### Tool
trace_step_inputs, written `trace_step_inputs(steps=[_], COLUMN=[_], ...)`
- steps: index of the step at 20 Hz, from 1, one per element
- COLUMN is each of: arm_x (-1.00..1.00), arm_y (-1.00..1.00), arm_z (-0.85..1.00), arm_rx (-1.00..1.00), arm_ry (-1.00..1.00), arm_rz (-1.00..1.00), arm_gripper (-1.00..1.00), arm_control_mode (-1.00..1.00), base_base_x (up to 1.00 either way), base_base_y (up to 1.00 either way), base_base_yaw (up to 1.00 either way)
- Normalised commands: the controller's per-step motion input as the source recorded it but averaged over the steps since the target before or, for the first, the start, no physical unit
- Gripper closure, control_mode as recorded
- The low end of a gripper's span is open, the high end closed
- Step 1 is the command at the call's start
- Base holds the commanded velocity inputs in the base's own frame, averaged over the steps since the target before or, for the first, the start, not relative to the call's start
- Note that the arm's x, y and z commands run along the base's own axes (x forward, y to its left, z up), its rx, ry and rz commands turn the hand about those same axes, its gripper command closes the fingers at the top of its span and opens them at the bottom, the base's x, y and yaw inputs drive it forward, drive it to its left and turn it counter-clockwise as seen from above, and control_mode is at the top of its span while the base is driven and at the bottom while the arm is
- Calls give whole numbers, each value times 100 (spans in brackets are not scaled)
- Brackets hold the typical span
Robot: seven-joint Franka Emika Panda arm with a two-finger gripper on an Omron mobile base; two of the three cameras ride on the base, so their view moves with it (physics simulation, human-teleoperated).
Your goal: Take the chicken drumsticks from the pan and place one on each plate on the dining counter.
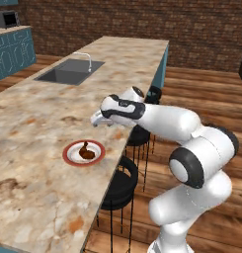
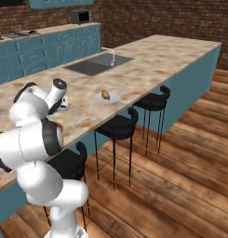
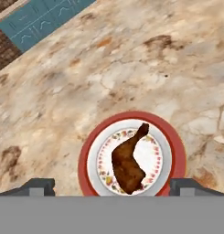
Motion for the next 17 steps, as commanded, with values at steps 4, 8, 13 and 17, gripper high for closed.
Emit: trace_step_inputs(steps=[4,8,13,17], arm_x=[-100,-100,-100,-100], arm_y=[-100,-100,-79,-59], arm_z=[26,7,6,6], arm_rx=[25,0,-17,-40], arm_ry=[-28,-11,-3,-1], arm_rz=[-2,-10,-12,-10], arm_gripper=[-100,-100,-100,-100], arm_control_mode=[-100,-100,-100,-100], base_base_x=[0,0,0,0], base_base_y=[0,0,0,0], base_base_yaw=[0,0,0,0])
